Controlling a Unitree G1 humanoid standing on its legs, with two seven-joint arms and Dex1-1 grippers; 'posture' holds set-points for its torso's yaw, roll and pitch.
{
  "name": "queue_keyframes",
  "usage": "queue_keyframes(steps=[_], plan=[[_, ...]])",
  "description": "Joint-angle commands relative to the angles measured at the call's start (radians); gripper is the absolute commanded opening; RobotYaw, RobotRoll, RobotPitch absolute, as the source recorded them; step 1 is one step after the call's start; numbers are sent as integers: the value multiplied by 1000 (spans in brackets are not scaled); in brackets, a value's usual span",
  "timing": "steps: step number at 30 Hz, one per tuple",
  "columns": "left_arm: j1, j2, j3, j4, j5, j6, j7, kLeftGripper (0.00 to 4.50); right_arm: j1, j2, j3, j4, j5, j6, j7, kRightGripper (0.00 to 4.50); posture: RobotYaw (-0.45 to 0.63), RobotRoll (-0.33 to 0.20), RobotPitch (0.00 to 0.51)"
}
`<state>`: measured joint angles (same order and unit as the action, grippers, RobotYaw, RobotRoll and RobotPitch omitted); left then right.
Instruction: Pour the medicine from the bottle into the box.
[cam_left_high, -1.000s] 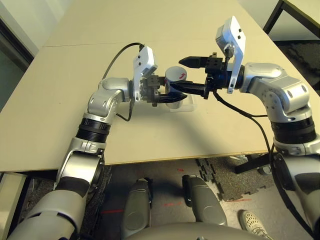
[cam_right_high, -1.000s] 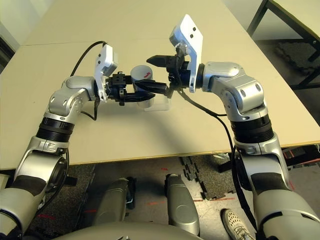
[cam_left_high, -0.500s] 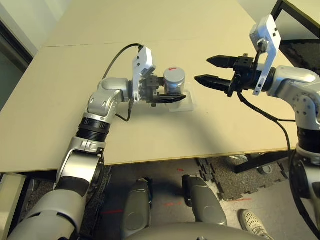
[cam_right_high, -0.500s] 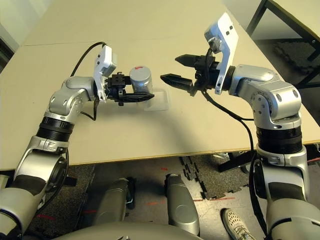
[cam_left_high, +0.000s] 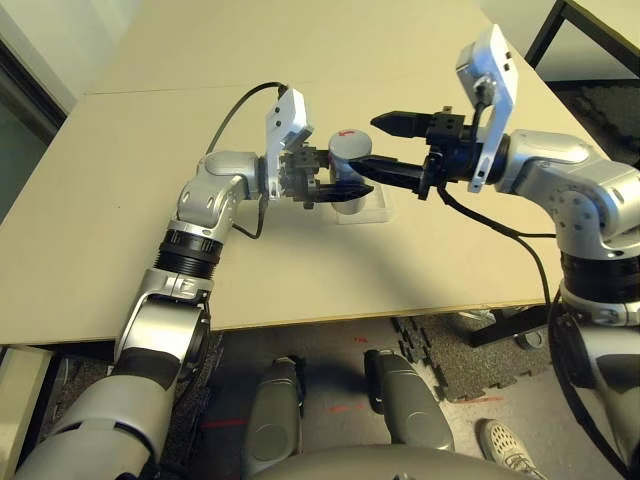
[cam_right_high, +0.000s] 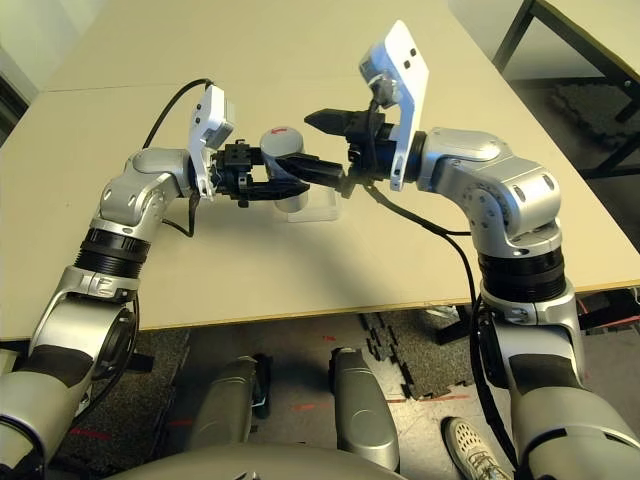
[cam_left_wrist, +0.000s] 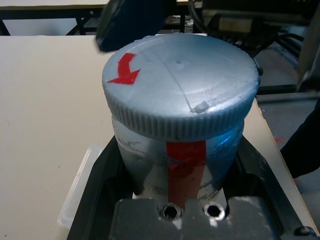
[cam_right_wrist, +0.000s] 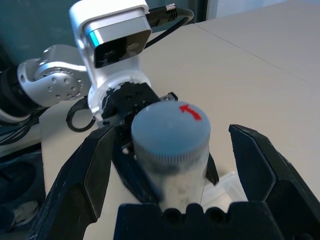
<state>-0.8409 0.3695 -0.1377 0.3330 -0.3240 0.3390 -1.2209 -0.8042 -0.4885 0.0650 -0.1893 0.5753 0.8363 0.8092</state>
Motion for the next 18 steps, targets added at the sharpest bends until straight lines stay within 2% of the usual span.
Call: queue_keyframes(steps=[1,9,18], plan=[[3,-3,-10,-2,4,-6,-3,2531,-23,11,25,31,-24,-36,15,4500,-161,0,154],[9,-7,-8,-11,1,-1,2,2531,-44,22,38,99,-81,-85,8,4500,-157,0,157],[14,-7,-9,-10,1,-1,3,2531,-27,4,13,80,-75,-72,1,4500,-166,0,161]])
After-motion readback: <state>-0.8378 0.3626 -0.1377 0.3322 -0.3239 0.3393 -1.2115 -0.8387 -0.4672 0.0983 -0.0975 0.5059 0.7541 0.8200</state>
